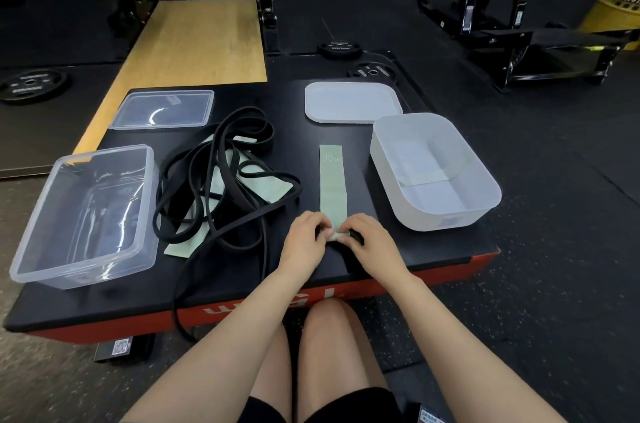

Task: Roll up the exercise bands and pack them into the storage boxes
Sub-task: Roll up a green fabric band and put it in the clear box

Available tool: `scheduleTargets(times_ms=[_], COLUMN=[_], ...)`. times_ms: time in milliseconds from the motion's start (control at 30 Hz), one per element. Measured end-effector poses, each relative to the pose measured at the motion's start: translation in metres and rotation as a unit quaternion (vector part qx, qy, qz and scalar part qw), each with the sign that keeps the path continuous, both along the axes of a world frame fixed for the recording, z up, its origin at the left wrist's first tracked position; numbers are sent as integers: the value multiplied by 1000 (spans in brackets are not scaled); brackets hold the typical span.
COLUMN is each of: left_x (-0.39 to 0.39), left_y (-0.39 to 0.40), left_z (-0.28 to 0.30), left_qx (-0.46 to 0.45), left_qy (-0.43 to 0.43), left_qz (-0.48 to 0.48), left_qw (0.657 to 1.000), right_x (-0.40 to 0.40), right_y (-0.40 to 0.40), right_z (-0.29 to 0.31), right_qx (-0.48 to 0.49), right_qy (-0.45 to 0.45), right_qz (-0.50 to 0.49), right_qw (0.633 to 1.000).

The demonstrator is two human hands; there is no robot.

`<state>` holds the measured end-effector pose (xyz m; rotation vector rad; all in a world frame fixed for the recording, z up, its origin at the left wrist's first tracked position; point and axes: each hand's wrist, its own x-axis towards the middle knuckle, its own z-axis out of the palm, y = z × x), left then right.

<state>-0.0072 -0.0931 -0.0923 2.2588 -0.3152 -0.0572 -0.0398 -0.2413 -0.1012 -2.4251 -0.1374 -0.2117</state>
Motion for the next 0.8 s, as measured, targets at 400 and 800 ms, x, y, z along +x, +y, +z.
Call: scheduleTargets(times_ms=[400, 800], left_x=[13, 15], left_y=[12, 15], left_z=[-2, -7], left_qx=[50, 17], left_qy=[-41, -17], left_qz=[-91, -101], left_qw=[994, 995], right_x=[15, 13], right_y=[-3, -4], right_z=[5, 6], right_qx=[-112, -116], right_qy=[-62, -39], right_qz=[46, 88], right_qw=[991, 989])
